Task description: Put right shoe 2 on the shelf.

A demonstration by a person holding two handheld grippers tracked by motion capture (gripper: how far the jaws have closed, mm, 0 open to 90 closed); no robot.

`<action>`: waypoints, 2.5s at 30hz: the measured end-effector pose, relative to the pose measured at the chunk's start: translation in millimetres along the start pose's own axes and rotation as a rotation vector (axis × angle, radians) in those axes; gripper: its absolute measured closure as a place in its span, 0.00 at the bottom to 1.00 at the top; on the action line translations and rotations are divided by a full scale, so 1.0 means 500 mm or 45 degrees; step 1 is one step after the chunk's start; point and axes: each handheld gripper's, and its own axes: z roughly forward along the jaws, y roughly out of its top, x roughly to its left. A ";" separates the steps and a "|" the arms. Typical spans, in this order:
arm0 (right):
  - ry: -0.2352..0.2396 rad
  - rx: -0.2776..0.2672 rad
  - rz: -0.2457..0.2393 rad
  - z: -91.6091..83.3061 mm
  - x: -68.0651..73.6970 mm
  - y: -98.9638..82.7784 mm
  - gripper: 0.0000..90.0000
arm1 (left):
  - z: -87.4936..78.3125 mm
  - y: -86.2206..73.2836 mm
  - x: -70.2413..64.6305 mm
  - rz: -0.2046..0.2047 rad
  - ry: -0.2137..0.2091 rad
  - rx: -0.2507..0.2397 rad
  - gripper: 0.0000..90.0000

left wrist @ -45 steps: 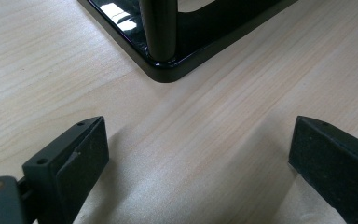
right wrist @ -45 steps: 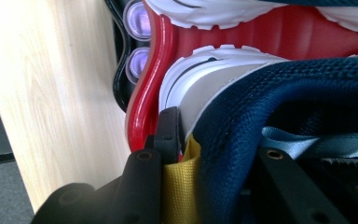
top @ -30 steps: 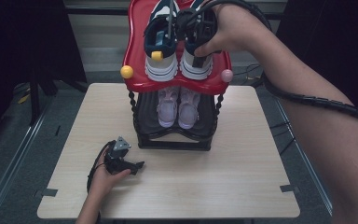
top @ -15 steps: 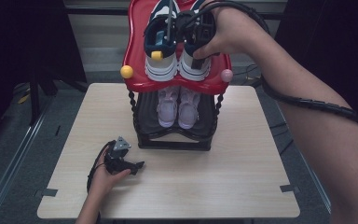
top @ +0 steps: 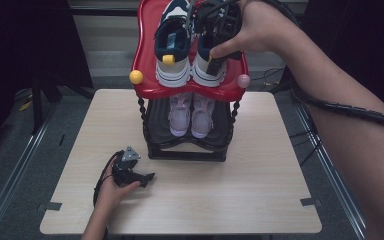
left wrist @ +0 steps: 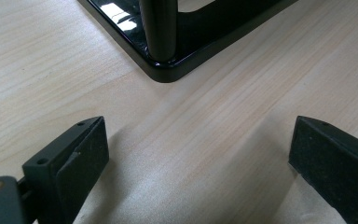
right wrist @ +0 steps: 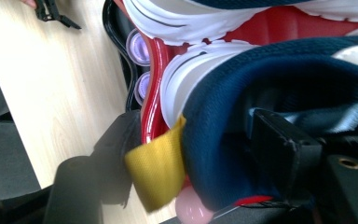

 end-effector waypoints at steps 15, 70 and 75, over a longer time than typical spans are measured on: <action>0.072 0.006 0.031 -0.038 0.003 -0.023 0.20 | 0.000 0.000 0.000 -0.005 -0.001 -0.001 0.05; 0.305 0.263 0.056 -0.028 0.042 -0.166 0.24 | 0.001 0.000 -0.001 -0.016 0.001 -0.010 0.05; 0.305 0.277 0.065 -0.024 0.044 -0.188 0.24 | 0.000 0.000 0.000 -0.005 0.000 -0.002 0.05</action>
